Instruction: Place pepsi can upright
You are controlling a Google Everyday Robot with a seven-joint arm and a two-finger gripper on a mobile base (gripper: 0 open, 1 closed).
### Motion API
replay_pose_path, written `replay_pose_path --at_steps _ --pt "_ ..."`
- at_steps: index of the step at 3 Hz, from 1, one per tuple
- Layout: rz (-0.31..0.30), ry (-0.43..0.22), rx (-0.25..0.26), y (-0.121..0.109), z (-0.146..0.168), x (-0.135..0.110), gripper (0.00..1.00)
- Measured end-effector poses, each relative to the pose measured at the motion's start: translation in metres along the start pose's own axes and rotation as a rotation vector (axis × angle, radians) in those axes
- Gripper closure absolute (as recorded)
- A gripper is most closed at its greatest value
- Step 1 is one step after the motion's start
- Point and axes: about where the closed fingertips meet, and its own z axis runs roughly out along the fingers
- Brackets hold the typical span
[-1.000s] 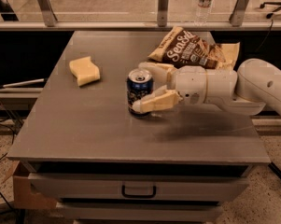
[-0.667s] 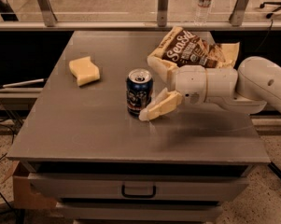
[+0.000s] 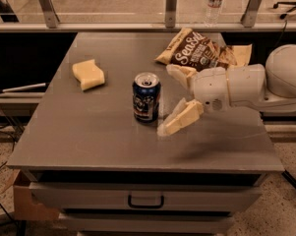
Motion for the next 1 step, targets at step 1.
replay_pose_path --at_steps 1 --pt "-0.007 0.032 0.005 0.0006 -0.0028 0.0031 0.00"
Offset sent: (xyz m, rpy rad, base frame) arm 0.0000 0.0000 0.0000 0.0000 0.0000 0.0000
